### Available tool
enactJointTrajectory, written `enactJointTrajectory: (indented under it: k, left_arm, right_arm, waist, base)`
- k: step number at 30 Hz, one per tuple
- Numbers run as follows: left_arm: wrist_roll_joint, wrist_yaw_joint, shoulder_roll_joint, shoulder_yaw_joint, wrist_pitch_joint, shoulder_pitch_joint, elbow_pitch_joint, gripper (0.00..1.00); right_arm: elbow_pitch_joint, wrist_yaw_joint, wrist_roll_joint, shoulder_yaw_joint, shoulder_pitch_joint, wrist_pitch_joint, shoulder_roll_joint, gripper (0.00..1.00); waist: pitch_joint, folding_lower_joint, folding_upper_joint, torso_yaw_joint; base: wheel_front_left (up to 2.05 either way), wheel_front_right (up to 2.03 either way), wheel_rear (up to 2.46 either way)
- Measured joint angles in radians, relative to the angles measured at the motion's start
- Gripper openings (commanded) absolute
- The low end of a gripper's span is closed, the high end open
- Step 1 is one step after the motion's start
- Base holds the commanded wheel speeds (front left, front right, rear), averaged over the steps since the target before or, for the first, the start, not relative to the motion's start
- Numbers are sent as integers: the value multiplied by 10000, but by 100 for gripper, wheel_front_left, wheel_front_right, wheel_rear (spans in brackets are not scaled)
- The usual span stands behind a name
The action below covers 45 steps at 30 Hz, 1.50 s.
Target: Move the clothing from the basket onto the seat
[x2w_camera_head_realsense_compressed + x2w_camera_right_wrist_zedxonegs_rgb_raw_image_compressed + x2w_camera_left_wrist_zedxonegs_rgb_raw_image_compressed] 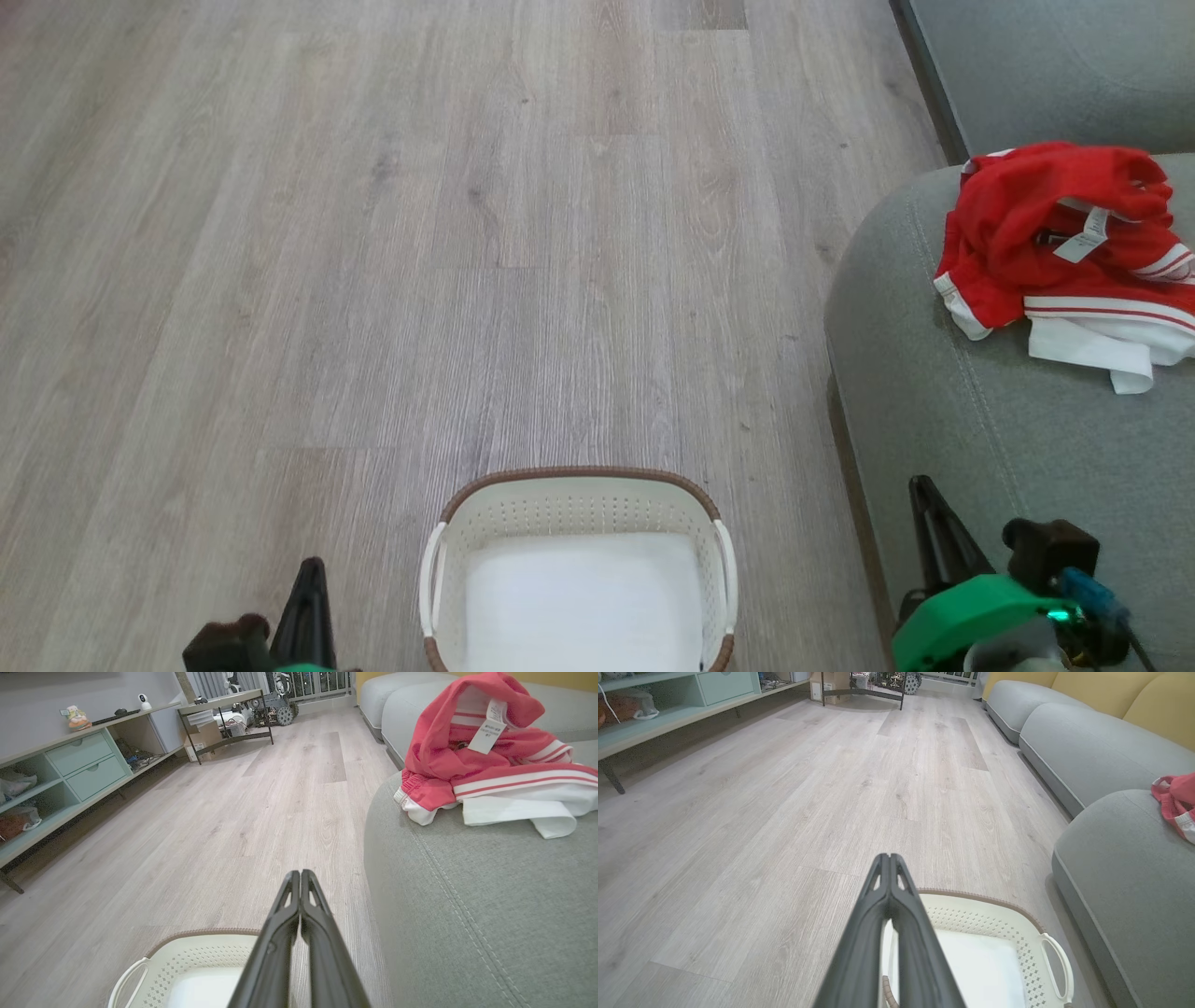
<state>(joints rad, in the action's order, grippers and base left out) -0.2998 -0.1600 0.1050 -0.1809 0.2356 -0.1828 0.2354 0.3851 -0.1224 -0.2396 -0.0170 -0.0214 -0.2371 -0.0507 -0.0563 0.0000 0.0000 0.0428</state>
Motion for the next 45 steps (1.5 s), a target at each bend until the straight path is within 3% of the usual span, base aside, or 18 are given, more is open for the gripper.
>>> enactJointTrajectory:
  k: [45]
  left_arm:
    - [-4849,1080,-198,953,-1300,821,144,0]
  right_arm:
    - [-401,0,-5079,533,181,1264,17,0]
  waist:
    - [224,0,0,-160]
  base:
    - [0,0,0]
